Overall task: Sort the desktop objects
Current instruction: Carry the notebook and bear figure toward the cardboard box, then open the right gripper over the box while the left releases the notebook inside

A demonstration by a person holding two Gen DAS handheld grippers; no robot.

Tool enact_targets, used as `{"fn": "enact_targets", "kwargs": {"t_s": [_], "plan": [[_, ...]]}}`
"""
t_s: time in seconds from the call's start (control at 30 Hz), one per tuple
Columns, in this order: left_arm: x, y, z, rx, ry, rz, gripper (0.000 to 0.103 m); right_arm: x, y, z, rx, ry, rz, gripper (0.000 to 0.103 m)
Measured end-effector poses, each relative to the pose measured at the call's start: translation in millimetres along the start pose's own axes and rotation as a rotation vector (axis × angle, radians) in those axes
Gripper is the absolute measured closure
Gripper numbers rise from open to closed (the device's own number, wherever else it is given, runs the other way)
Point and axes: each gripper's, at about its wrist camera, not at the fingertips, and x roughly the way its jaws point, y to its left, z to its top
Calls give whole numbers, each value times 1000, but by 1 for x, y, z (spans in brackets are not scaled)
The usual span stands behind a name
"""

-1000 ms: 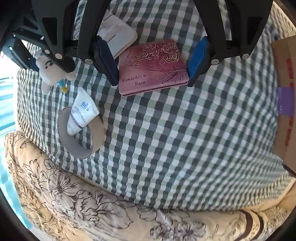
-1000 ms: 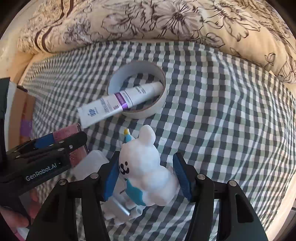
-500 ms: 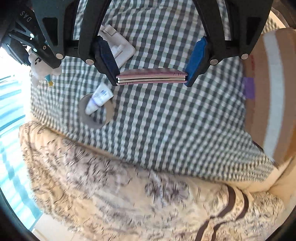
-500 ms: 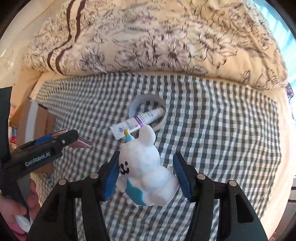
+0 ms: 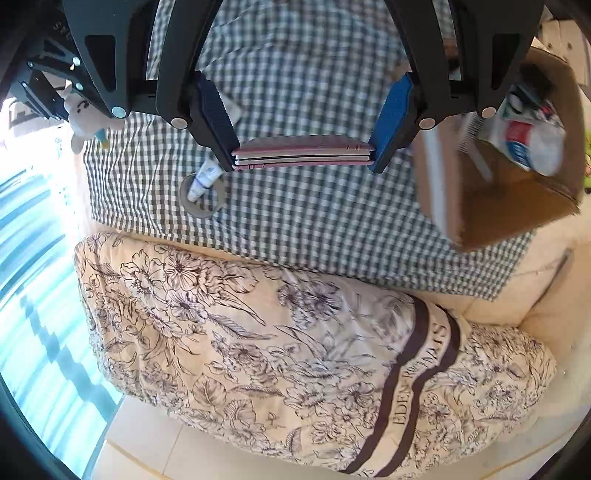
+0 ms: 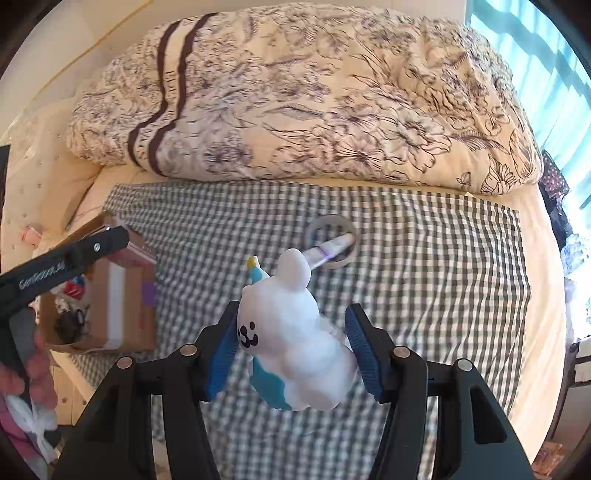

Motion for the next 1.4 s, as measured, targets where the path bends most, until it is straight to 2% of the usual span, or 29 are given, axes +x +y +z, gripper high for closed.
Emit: {"fn": "enact_targets", "kwargs": {"t_s": [0.17, 0.33, 0.47, 0.67, 0.8, 0.83, 0.87, 0.9, 0.93, 0.97, 1.0, 1.1, 1.4], "plan": [[-30, 56, 4, 28, -8, -10, 30, -10, 72, -1, -8, -11, 51, 46], [-55, 120, 12, 48, -28, 25, 30, -12, 157, 3, -48, -33, 119, 46], [-66, 171, 16, 24, -41, 59, 30, -1, 222, 4, -97, -24, 164, 46], [-62, 227, 14, 6, -22, 92, 30, 28, 284, 2, -135, 27, 201, 46], [-52, 254, 7, 0, 14, 89, 30, 45, 306, 1, -148, 56, 219, 46], [-48, 258, 6, 0, 30, 84, 30, 47, 309, 1, -151, 61, 225, 40], [-45, 261, 6, -2, 47, 69, 30, 47, 314, 1, -162, 54, 195, 22], [-42, 263, 6, -3, 67, 58, 28, 46, 318, 0, -171, 42, 161, 15], [-41, 264, 7, -3, 74, 62, 24, 45, 320, 0, -174, 33, 154, 13], [-40, 264, 8, 1, 73, 87, 9, 44, 321, 1, -170, 28, 159, 13], [-42, 264, 11, 13, 57, 127, 4, 43, 321, 2, -163, 24, 161, 13], [-48, 264, 18, 19, 24, 102, 4, 39, 320, 2, -159, 15, 137, 13], [-48, 239, 29, 51, 14, 72, 4, 23, 290, 1, -109, -21, 96, 13]]}}
